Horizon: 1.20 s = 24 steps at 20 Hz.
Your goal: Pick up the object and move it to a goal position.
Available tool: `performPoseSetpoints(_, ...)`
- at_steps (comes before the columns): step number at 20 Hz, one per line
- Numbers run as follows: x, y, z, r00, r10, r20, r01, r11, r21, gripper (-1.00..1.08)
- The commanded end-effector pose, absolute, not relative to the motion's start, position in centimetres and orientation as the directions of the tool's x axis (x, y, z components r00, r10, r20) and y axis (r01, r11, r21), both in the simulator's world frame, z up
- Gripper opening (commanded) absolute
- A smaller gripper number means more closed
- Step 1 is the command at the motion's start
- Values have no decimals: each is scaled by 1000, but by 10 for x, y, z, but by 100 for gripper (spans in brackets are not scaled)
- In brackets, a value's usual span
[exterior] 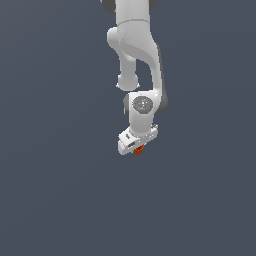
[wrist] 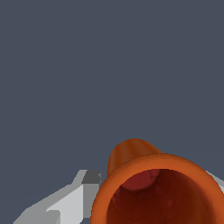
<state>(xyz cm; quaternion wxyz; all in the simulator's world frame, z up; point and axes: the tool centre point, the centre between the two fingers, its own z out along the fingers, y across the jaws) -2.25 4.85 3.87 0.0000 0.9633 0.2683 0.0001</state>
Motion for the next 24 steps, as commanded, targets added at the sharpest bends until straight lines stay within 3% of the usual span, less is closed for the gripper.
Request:
performPoseSetpoints(1, -23, 49, 38, 856, 517, 0, 517, -856, 0, -100)
performPoseSetpoints(13, -20, 56, 45, 856, 517, 0, 517, -856, 0, -100)
performPoseSetpoints(24, 1, 116, 101, 856, 517, 0, 517, -856, 0, -100)
